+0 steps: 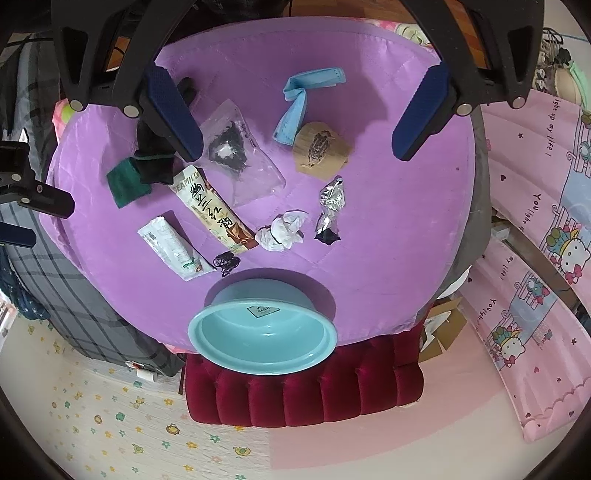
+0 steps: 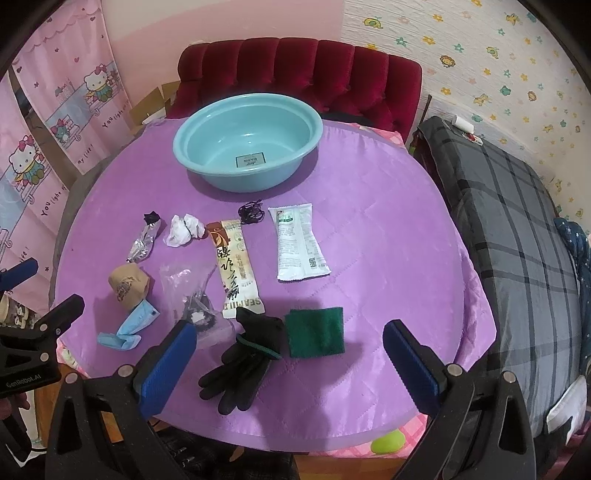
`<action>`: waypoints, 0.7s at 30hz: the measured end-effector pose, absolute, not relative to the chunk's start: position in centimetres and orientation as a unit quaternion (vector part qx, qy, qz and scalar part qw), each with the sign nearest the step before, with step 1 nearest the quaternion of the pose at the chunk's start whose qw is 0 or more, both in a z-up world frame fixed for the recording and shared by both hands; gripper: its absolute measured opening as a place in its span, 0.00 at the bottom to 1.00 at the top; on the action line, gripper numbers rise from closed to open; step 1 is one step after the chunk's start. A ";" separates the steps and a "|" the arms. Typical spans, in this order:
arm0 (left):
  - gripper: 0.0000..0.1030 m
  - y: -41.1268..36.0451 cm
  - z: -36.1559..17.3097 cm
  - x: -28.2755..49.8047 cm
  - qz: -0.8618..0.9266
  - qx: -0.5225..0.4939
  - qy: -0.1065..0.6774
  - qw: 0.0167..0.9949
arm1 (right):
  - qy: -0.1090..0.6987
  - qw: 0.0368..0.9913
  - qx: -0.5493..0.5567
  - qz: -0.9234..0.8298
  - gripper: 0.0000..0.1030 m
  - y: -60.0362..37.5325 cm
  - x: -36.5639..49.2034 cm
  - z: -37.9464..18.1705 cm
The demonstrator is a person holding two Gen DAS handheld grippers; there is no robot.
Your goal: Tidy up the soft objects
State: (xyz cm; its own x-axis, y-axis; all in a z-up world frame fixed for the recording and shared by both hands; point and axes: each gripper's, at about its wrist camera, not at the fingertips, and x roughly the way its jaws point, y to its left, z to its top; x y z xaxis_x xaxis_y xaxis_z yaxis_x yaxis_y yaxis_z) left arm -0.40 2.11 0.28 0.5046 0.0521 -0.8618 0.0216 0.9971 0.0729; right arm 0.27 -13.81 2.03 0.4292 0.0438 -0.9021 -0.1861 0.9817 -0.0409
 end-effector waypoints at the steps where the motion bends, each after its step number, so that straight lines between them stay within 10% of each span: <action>1: 1.00 2.1 0.3 -0.4 0.009 0.037 0.497 0.867 | 0.529 0.843 -0.067 0.068 1.00 -13.8 0.3 2.0; 21: 1.00 3.2 0.1 -0.6 0.028 0.022 0.480 0.877 | 0.527 0.845 -0.063 0.074 1.00 -14.8 0.8 1.7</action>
